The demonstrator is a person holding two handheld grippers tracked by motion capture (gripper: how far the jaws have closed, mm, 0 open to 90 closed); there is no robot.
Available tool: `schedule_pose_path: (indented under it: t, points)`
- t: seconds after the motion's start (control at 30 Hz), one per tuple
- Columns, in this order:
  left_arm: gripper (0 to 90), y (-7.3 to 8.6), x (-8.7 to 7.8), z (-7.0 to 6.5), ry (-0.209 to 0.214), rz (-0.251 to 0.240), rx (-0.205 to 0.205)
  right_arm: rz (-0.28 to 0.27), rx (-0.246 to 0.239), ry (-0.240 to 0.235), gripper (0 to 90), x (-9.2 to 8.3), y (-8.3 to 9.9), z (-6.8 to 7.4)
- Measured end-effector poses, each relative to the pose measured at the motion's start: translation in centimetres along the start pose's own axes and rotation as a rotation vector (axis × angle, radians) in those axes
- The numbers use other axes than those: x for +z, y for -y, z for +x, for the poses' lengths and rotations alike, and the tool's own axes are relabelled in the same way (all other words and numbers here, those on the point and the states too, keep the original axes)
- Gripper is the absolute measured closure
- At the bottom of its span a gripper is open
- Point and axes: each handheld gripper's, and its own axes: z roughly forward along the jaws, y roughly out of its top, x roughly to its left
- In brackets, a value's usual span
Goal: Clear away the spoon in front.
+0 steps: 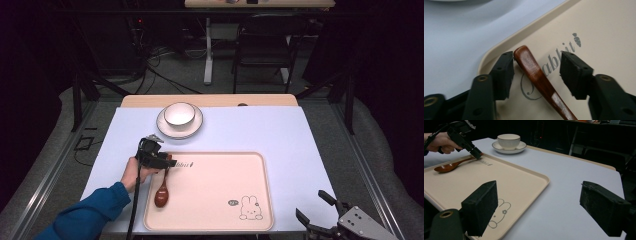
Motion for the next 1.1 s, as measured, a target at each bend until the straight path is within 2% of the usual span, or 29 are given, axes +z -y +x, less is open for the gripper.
schedule_pose_path:
  t: [0.07, 0.17, 0.3, 0.37, 0.5, 0.6, 0.7, 0.83, 1.0, 1.1]
  points:
    - [31.1, 0.0, -0.1, 0.0, 0.000, -0.014, 0.010, 0.001, 0.000, 0.000, 14.3, 0.0, 0.0, 0.0]
    - [22.6, 0.0, -0.3, 0.0, 0.001, -0.029, 0.008, 0.001, -0.001, 0.001, 14.3, 0.0, 0.0, 0.0]
    - [16.7, -0.1, -0.8, -0.2, -0.018, -0.045, 0.024, 0.001, 0.000, 0.002, 14.3, 0.0, 0.0, 0.0]
    - [15.6, -0.1, -1.2, -0.3, -0.033, -0.061, 0.031, 0.001, 0.001, 0.001, 14.3, 0.0, 0.0, 0.0]
    - [12.1, -0.2, -2.7, -0.5, -0.077, -0.122, 0.034, 0.001, 0.000, 0.001, 14.3, 0.0, 0.0, 0.0]
    - [8.5, -0.1, -4.4, -0.7, -0.115, -0.182, 0.035, 0.001, -0.002, 0.001, 14.3, 0.0, 0.0, 0.0]
    - [5.2, -0.2, -5.6, -0.9, -0.136, -0.208, 0.045, 0.002, -0.002, 0.000, 14.3, 0.0, 0.0, 0.0]
    - [1.5, 0.0, -7.4, -1.2, -0.115, -0.266, 0.021, 0.002, -0.002, 0.001, 14.3, 0.0, 0.0, 0.0]
    - [0.2, 0.5, -9.7, -2.2, -0.113, -0.321, 0.046, 0.001, -0.002, 0.001, 14.3, 0.0, 0.0, 0.0]
    - [0.0, 1.1, -10.7, -2.6, -0.134, -0.347, 0.063, 0.000, -0.002, 0.002, 14.3, 0.0, 0.0, 0.0]
